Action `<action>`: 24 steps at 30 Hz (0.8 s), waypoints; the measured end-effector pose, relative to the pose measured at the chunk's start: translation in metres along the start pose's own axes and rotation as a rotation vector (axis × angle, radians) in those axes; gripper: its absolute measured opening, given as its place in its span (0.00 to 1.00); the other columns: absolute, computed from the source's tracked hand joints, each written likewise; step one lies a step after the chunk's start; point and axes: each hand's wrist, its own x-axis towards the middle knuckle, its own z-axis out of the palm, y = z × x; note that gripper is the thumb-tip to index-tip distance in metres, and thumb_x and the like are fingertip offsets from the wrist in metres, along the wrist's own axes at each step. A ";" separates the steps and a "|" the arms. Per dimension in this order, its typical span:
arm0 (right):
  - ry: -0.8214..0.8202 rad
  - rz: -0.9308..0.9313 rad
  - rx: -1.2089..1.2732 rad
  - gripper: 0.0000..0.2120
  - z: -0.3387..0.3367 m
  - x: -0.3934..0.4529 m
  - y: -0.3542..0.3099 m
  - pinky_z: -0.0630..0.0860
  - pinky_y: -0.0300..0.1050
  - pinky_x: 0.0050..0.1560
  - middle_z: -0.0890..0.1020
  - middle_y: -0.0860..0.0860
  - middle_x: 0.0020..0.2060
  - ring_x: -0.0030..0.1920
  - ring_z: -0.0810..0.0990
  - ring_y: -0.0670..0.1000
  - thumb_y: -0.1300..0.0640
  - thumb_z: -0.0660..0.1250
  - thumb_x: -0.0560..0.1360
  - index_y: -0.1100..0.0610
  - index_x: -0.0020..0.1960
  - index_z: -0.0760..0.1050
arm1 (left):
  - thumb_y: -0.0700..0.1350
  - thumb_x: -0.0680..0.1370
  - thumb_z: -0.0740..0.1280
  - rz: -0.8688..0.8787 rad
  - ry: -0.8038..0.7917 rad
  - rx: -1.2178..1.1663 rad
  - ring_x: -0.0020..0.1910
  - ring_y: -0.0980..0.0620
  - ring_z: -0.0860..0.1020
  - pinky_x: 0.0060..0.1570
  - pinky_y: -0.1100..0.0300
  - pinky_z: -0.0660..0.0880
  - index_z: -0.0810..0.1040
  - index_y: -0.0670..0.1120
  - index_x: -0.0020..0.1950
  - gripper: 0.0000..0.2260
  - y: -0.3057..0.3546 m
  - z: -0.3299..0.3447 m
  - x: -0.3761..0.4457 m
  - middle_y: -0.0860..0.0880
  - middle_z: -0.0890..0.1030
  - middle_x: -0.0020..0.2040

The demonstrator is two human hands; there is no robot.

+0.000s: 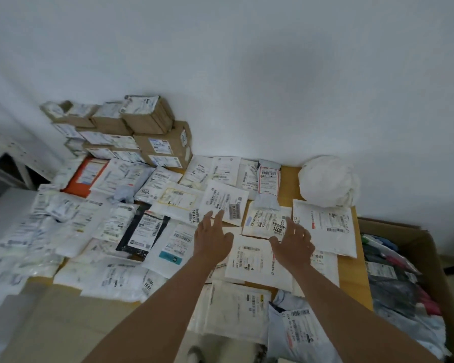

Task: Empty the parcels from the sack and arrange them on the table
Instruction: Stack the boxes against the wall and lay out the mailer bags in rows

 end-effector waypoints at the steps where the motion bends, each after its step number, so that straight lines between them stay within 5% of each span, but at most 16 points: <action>1: 0.013 0.005 0.000 0.34 -0.004 -0.002 -0.009 0.59 0.61 0.70 0.62 0.54 0.75 0.75 0.56 0.60 0.45 0.62 0.77 0.51 0.78 0.53 | 0.49 0.79 0.60 0.001 0.006 -0.006 0.78 0.43 0.52 0.74 0.46 0.54 0.52 0.52 0.79 0.30 -0.003 -0.009 -0.001 0.46 0.51 0.80; 13: -0.050 -0.034 -0.071 0.36 0.022 -0.079 -0.140 0.70 0.58 0.62 0.72 0.55 0.65 0.65 0.70 0.59 0.42 0.60 0.77 0.43 0.79 0.45 | 0.51 0.80 0.58 0.063 -0.013 -0.077 0.76 0.42 0.56 0.72 0.43 0.59 0.51 0.54 0.79 0.29 -0.107 -0.100 -0.036 0.46 0.54 0.79; 20: -0.209 -0.068 -0.023 0.37 0.050 -0.116 -0.183 0.64 0.63 0.67 0.76 0.51 0.65 0.65 0.73 0.58 0.44 0.60 0.77 0.41 0.79 0.42 | 0.52 0.81 0.57 0.075 -0.060 -0.009 0.74 0.41 0.58 0.69 0.44 0.60 0.47 0.54 0.80 0.30 -0.162 -0.125 -0.054 0.43 0.57 0.77; 24: -0.163 -0.055 -0.039 0.39 0.039 -0.123 -0.189 0.67 0.61 0.65 0.76 0.52 0.64 0.64 0.74 0.58 0.44 0.60 0.76 0.38 0.78 0.40 | 0.53 0.80 0.58 0.113 -0.023 -0.021 0.72 0.41 0.62 0.68 0.44 0.64 0.48 0.54 0.80 0.30 -0.172 -0.140 -0.052 0.43 0.61 0.75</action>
